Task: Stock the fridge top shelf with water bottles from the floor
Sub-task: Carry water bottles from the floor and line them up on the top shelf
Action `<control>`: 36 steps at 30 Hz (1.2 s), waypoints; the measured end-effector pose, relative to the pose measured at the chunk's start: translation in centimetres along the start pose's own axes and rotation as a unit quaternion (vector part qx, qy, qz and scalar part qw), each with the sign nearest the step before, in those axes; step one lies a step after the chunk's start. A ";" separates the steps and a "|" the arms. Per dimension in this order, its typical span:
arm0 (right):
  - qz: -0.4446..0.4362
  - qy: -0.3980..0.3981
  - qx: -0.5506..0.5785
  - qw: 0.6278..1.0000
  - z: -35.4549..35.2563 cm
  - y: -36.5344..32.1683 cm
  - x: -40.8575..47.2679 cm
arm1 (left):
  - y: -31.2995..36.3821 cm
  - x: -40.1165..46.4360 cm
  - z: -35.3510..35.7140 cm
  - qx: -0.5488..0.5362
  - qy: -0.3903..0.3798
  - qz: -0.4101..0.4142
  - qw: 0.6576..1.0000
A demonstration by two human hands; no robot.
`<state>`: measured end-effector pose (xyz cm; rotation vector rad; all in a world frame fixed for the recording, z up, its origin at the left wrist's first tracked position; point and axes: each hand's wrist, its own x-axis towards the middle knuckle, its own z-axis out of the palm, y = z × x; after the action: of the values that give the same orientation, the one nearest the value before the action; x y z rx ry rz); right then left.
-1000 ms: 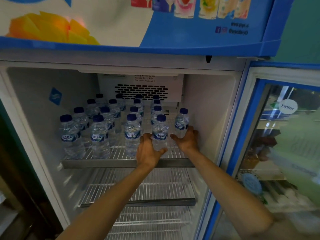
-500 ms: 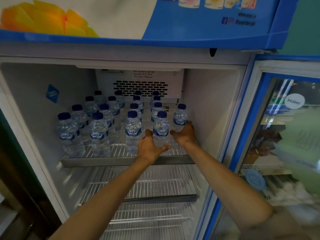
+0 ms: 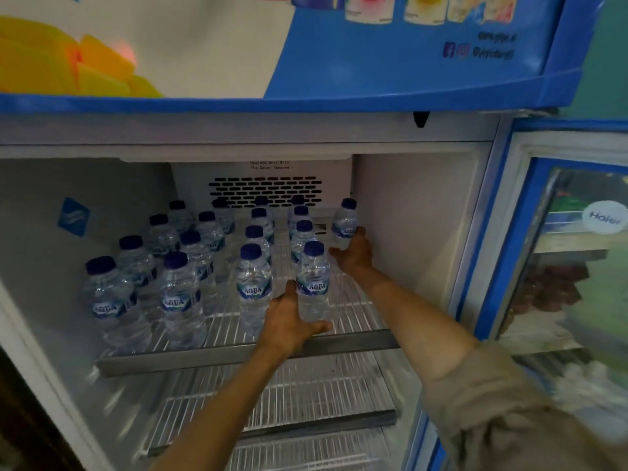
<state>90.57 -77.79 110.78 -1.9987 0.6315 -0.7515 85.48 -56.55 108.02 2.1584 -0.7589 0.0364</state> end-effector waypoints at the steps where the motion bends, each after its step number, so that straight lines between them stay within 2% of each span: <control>1: 0.001 -0.011 -0.006 1.000 0.5 0.4 0.5 | -0.1 0.1 0.1 -0.004 0.001 0.004 1.000; 7: -0.008 -0.017 0.002 1.000 2.8 2.8 2.2 | -0.5 0.1 0.2 -0.013 0.005 0.020 1.000; 16: -0.003 -0.009 -0.018 1.000 3.7 3.2 4.8 | -0.3 0.1 0.0 0.001 0.019 0.038 0.999; 25: 0.003 -0.036 -0.042 0.998 3.4 3.4 5.8 | -0.2 0.1 0.1 -0.002 0.020 0.034 0.999; 32: -0.009 0.001 -0.048 0.999 4.4 3.2 5.3 | 0.0 -0.1 0.0 0.007 0.028 0.031 0.999; 36: -0.001 -0.006 -0.034 0.999 4.2 3.3 5.2 | 0.0 -0.1 0.0 0.013 0.025 0.021 0.999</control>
<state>96.70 -80.54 107.47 -2.0645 0.6543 -0.7271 85.39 -56.53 108.02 2.1587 -0.7785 0.1220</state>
